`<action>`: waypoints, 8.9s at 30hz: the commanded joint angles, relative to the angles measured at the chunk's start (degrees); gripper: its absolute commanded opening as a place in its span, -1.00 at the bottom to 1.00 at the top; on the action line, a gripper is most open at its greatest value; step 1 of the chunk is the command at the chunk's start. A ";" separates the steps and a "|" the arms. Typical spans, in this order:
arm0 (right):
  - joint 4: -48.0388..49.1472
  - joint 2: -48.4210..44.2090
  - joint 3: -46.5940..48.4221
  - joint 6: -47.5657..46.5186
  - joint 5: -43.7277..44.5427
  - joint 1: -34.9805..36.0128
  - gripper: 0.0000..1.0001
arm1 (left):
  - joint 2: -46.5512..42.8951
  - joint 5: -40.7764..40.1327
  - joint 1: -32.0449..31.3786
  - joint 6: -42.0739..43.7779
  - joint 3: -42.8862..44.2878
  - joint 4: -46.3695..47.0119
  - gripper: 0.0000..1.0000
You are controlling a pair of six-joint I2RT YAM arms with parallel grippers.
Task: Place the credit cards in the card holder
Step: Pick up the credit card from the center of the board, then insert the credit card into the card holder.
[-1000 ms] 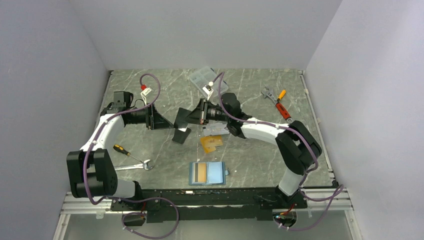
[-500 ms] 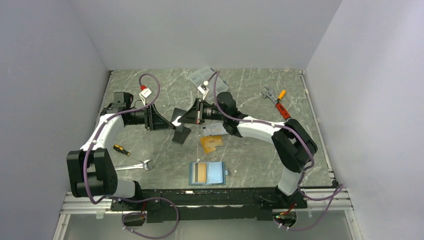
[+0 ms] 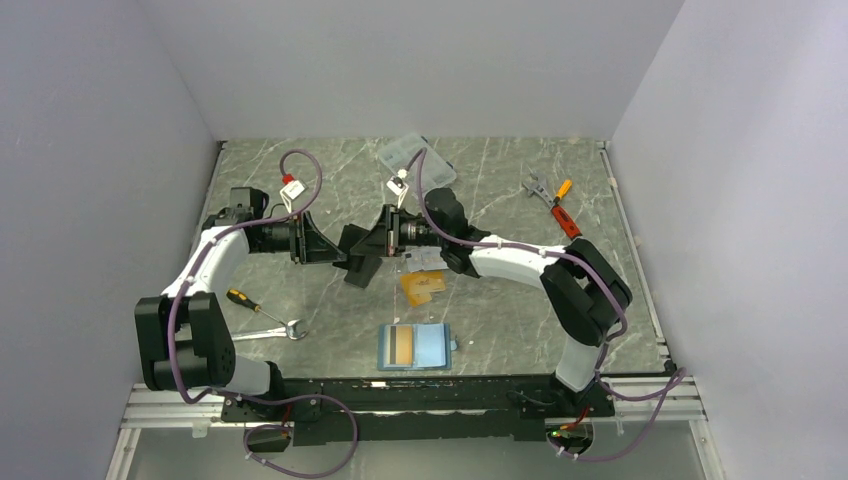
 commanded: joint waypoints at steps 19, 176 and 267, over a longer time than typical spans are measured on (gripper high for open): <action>0.06 -0.63 -4.65 -1.11 1.77 1.21 -0.64 | -2.02 9.45 1.70 1.11 1.89 -0.19 -0.55; -48.02 -43.66 -37.30 -9.78 15.39 -5.25 -1.00 | 5.36 -57.89 -50.44 17.05 -5.83 9.59 -0.26; -47.24 -43.34 -39.73 -9.85 20.06 -2.92 -1.00 | 4.40 -70.94 -55.91 17.93 -8.42 11.38 -0.61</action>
